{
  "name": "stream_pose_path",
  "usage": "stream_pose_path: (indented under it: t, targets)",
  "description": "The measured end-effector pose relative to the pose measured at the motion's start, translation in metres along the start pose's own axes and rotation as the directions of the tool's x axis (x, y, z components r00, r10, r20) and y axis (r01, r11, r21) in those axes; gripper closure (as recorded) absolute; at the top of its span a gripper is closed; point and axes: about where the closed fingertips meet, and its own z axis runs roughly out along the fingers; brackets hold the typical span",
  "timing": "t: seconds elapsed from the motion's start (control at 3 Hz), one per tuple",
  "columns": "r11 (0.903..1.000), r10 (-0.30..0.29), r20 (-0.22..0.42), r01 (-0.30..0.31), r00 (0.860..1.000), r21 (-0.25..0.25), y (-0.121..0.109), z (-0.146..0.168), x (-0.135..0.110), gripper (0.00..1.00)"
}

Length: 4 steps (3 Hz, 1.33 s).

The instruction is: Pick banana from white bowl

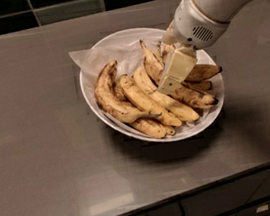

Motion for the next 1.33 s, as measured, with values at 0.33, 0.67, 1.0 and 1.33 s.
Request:
stream_pose_path:
  t: [0.33,0.67,1.0,1.33]
  targets:
    - [0.9971,0.044,-0.019,-0.043,0.999,0.063,0.001,-0.003,0.004,0.19]
    - [0.9866,0.095,-0.024,-0.091,0.995,0.135,-0.002,-0.006,0.01,0.19]
    - [0.9684,0.162,0.018,-0.162,0.987,0.19,-0.005,-0.005,0.018,0.18]
    - [0.9601,0.19,0.065,-0.199,0.98,0.196,-0.007,-0.002,0.017,0.18]
